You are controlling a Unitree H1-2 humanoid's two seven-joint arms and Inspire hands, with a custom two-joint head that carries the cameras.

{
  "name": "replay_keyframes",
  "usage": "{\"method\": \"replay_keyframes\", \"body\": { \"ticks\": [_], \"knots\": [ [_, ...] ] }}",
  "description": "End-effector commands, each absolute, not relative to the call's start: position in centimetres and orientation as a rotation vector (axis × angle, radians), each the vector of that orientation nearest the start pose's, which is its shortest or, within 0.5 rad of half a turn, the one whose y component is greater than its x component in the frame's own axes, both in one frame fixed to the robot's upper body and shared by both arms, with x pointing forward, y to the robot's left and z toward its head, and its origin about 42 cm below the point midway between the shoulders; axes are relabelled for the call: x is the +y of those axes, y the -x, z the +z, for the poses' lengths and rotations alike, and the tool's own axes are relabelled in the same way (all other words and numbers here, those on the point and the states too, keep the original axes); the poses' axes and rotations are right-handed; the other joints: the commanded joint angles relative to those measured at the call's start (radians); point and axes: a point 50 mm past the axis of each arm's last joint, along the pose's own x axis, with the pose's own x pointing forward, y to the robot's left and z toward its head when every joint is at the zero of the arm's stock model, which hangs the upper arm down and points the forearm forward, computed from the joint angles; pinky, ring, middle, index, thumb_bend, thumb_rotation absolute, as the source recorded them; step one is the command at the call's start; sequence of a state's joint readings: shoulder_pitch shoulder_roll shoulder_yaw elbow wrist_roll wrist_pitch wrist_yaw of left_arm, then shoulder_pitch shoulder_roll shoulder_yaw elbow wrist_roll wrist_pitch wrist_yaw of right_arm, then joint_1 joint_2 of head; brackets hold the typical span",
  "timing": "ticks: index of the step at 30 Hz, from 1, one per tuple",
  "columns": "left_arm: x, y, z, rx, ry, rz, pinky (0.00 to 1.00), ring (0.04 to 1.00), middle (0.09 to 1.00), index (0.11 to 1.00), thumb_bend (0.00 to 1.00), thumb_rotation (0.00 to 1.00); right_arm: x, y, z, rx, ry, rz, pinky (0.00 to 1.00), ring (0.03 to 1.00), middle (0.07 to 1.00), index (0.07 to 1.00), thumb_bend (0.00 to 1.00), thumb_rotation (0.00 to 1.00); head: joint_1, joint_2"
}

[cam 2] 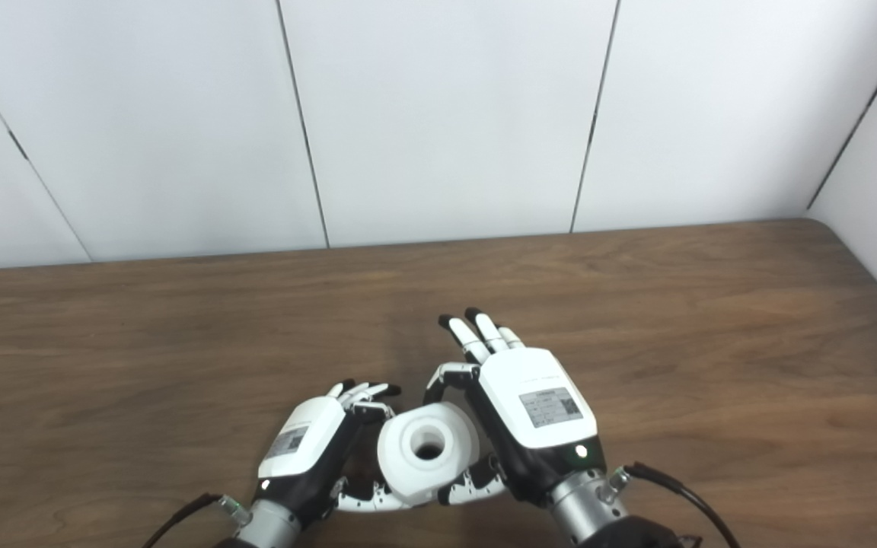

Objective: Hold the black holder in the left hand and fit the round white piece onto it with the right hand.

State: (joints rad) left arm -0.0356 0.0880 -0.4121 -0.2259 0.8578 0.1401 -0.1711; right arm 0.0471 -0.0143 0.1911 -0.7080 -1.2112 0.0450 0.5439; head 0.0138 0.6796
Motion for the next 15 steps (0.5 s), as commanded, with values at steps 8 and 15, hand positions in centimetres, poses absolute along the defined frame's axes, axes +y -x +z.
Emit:
{"method": "replay_keyframes", "body": {
  "ticks": [8,15],
  "knots": [
    [11.88,-27.26,16.2,-0.282,-0.905,-0.35,1.0,0.918,0.878,0.482,0.51,0.05,-16.08,-21.96,25.31,-0.366,1.216,0.183,1.0,1.0,0.964,0.48,0.51,0.14,0.0,0.001],
    [11.9,-27.28,16.23,-0.279,-0.904,-0.351,1.0,0.921,0.878,0.482,0.51,0.05,-16.09,-22.0,25.29,-0.359,1.216,0.183,1.0,1.0,0.968,0.481,0.51,0.14,0.0,-0.001]
  ]
}}
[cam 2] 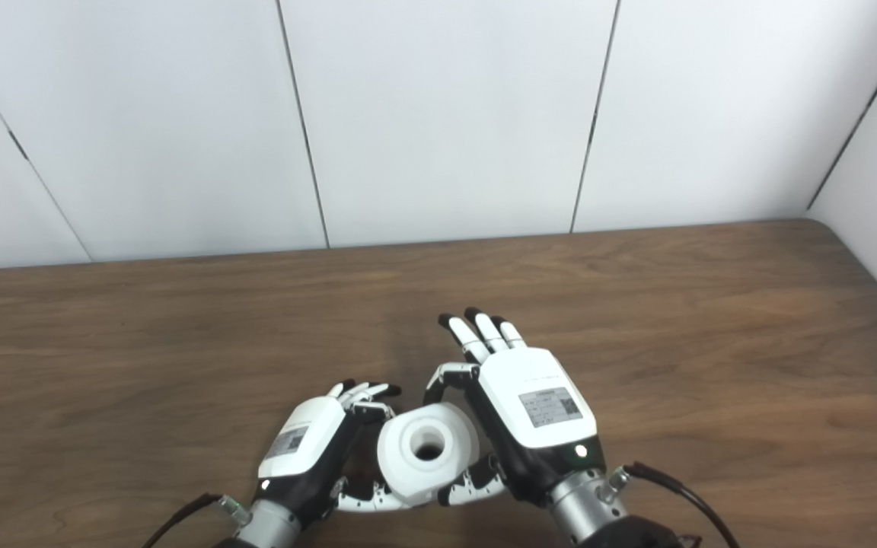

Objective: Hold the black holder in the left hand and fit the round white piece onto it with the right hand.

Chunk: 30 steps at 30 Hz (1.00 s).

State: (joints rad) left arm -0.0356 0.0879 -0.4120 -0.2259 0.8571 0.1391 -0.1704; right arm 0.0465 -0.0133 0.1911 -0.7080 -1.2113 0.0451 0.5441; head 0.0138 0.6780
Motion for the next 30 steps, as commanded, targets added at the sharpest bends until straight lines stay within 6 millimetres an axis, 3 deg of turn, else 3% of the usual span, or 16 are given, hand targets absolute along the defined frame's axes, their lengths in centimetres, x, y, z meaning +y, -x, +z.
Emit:
{"method": "replay_keyframes", "body": {
  "ticks": [1,13,29,30],
  "knots": [
    [11.9,-27.29,16.23,-0.28,-0.906,-0.351,1.0,0.92,0.878,0.482,0.51,0.05,-16.1,-22.0,25.3,-0.357,1.218,0.183,1.0,1.0,0.971,0.481,0.51,0.14,0.0,0.001],
    [11.92,-27.34,16.24,-0.282,-0.907,-0.352,1.0,0.917,0.876,0.483,0.51,0.05,-16.2,-22.0,25.34,-0.352,1.236,0.188,0.9,1.0,0.974,0.493,0.51,0.15,0.0,0.001],
    [11.91,-27.39,16.18,-0.285,-0.906,-0.349,0.99,0.915,0.875,0.482,0.51,0.05,-16.22,-22.04,25.36,-0.353,1.219,0.189,0.88,1.0,0.971,0.496,0.52,0.16,0.001,-0.001],
    [11.91,-27.37,16.16,-0.286,-0.906,-0.349,0.99,0.914,0.874,0.482,0.51,0.05,-16.21,-22.02,25.37,-0.35,1.217,0.192,0.88,1.0,0.973,0.576,0.66,0.22,0.002,-0.002]
  ]
}}
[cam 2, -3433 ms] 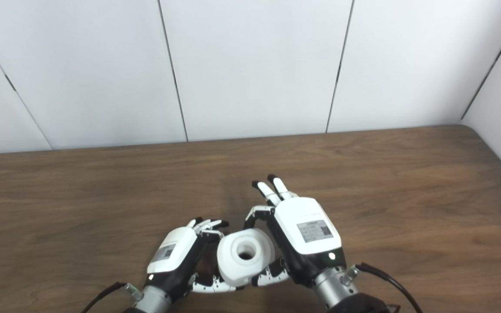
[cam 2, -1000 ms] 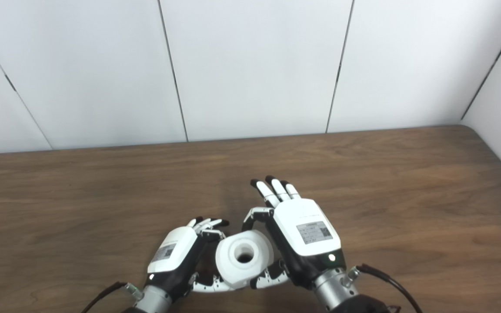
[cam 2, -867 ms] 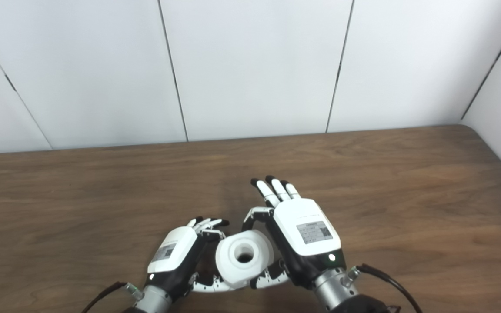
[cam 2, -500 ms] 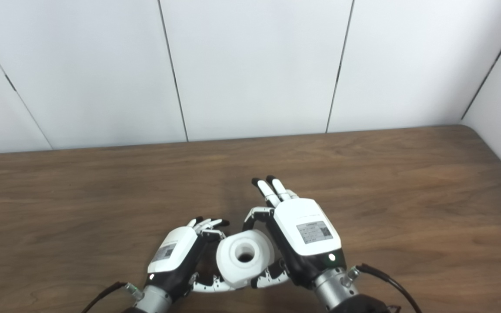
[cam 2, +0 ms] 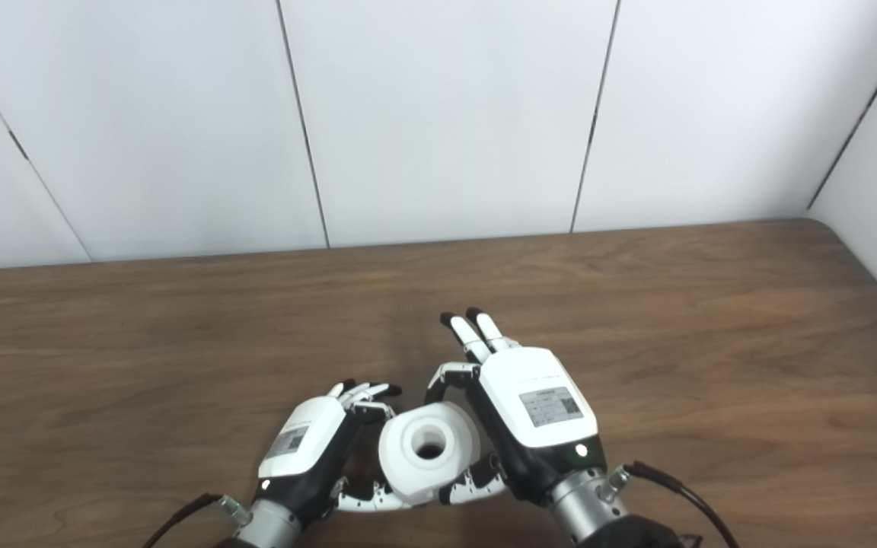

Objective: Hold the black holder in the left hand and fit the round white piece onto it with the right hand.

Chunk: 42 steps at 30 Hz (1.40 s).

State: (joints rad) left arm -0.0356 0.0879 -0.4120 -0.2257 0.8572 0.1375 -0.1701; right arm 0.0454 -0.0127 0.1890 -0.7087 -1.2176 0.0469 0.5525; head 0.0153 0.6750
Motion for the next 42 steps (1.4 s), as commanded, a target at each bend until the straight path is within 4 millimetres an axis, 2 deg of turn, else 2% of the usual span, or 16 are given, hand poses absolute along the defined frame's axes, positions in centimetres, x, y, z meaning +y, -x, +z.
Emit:
{"method": "replay_keyframes", "body": {
  "ticks": [1,4,13,24,33,36,38,42],
  "knots": [
    [11.9,-27.4,16.2,-0.286,-0.907,-0.349,0.99,0.913,0.873,0.482,0.51,0.05,-16.2,-22.0,25.4,-0.347,1.215,0.195,0.89,1.0,0.978,0.639,0.76,0.26,0.0,0.001],
    [11.9,-27.3,16.2,-0.283,-0.909,-0.353,0.99,0.917,0.877,0.482,0.51,0.05,-16.2,-22.0,25.4,-0.346,1.208,0.201,0.91,1.0,0.984,0.704,0.85,0.3,0.001,0.001],
    [11.9,-27.4,16.2,-0.284,-0.907,-0.352,1.0,0.918,0.877,0.482,0.51,0.05,-16.3,-22.1,25.2,-0.336,1.201,0.22,0.93,1.0,1.0,0.789,0.94,0.38,0.001,0.001],
    [11.9,-27.4,16.1,-0.287,-0.906,-0.345,0.99,0.915,0.874,0.482,0.51,0.05,-16.3,-22.2,25.2,-0.339,1.193,0.227,0.93,1.0,1.0,0.805,0.97,0.4,0.0,-0.002],
    [12.2,-27.6,15.8,-0.285,-0.907,-0.348,1.0,0.916,0.875,0.482,0.51,0.05,-16.1,-22.5,25.1,-0.344,1.184,0.221,0.93,1.0,1.0,0.816,0.98,0.41,-0.008,-0.019],
    [12.4,-27.7,15.7,-0.283,-0.904,-0.348,1.0,0.914,0.874,0.482,0.51,0.05,-16.1,-22.6,25.1,-0.341,1.165,0.216,0.95,1.0,1.0,0.866,1.0,0.44,-0.013,-0.027],
    [12.5,-27.8,15.7,-0.281,-0.902,-0.348,1.0,0.918,0.876,0.482,0.51,0.05,-16.0,-22.7,25.1,-0.337,1.148,0.212,0.95,1.0,1.0,0.964,1.0,0.47,-0.015,-0.032],
    [12.8,-27.9,15.5,-0.289,-0.908,-0.344,1.0,0.913,0.874,0.482,0.51,0.05,-16.0,-23.1,25.1,-0.3,1.039,0.223,0.93,1.0,1.0,0.999,1.0,0.51,-0.017,-0.039]
  ]
}}
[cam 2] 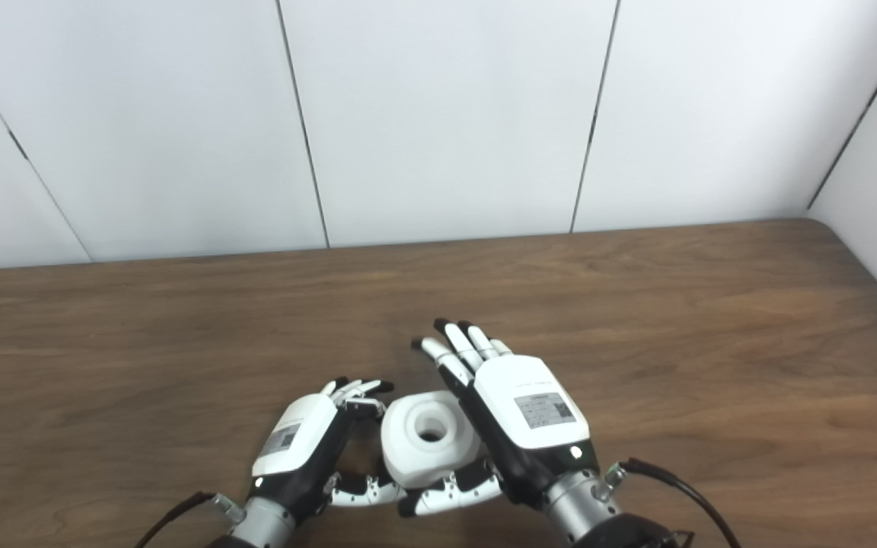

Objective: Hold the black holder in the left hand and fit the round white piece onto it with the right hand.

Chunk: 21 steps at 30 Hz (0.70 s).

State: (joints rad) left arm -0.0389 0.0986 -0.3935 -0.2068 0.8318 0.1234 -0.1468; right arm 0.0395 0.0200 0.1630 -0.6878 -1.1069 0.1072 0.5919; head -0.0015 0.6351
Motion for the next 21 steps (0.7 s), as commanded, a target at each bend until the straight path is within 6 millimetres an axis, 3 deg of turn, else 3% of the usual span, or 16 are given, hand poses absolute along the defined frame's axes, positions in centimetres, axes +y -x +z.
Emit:
{"method": "replay_keyframes", "body": {
  "ticks": [1,5,18,21],
  "knots": [
    [12.8,-27.9,15.5,-0.29,-0.908,-0.344,1.0,0.913,0.874,0.482,0.51,0.05,-16.1,-23.2,25.1,-0.296,1.021,0.227,0.92,1.0,1.0,1.0,1.0,0.52,0.0,-0.001],
    [13.0,-28.0,15.5,-0.29,-0.914,-0.343,1.0,0.918,0.877,0.482,0.51,0.05,-16.7,-23.3,25.2,-0.299,0.976,0.23,0.86,1.0,1.0,1.0,1.0,0.55,0.002,-0.008],
    [14.0,-28.1,15.3,-0.287,-0.909,-0.332,1.0,0.919,0.876,0.482,0.51,0.05,-19.6,-22.8,26.2,-0.317,0.975,0.196,0.83,1.0,1.0,1.0,1.0,0.58,-0.008,-0.026],
    [14.4,-28.2,15.2,-0.284,-0.908,-0.329,1.0,0.917,0.874,0.482,0.51,0.05,-20.5,-22.6,26.8,-0.312,0.985,0.174,0.86,1.0,1.0,1.0,1.0,0.6,-0.017,-0.031]
  ]
}}
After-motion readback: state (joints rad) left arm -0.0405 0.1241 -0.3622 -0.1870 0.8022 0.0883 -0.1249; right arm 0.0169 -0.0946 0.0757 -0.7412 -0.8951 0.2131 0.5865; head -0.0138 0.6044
